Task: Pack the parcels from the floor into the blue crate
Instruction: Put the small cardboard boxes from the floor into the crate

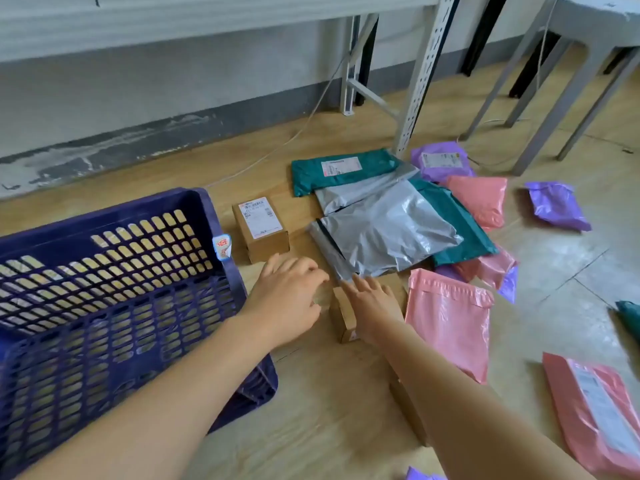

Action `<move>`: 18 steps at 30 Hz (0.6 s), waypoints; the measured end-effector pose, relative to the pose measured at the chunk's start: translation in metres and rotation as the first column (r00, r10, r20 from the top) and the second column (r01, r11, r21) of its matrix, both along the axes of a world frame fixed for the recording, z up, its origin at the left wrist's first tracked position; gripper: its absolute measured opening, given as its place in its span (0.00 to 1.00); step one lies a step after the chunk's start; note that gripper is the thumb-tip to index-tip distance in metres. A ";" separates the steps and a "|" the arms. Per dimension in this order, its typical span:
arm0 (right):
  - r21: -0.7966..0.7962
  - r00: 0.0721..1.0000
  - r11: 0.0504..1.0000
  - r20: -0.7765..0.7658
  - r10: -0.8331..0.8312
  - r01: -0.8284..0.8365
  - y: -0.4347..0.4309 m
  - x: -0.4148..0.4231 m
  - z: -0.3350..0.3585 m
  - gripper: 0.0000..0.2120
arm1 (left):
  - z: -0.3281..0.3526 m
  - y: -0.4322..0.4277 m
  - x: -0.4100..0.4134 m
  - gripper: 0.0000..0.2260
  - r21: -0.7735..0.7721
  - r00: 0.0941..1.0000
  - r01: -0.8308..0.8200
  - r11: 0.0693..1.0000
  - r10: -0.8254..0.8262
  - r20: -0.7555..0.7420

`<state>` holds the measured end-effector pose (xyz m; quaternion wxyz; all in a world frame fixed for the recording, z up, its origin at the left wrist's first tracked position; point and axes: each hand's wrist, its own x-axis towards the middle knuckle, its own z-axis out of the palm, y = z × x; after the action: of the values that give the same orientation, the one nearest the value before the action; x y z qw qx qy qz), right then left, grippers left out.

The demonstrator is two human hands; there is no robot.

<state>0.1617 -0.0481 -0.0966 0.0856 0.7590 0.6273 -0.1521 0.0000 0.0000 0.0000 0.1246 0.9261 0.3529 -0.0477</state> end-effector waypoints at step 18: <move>0.151 0.768 0.889 -0.578 -0.275 0.432 0.035 0.002 0.061 0.54 | 0.015 0.039 -0.009 0.23 -0.406 0.794 -0.192 0.893 0.385 0.470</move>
<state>0.1635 -0.0134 -0.0353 -0.2320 0.7938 0.4846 -0.2848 -0.0088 0.0390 0.0155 0.3814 0.8001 0.4289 0.1743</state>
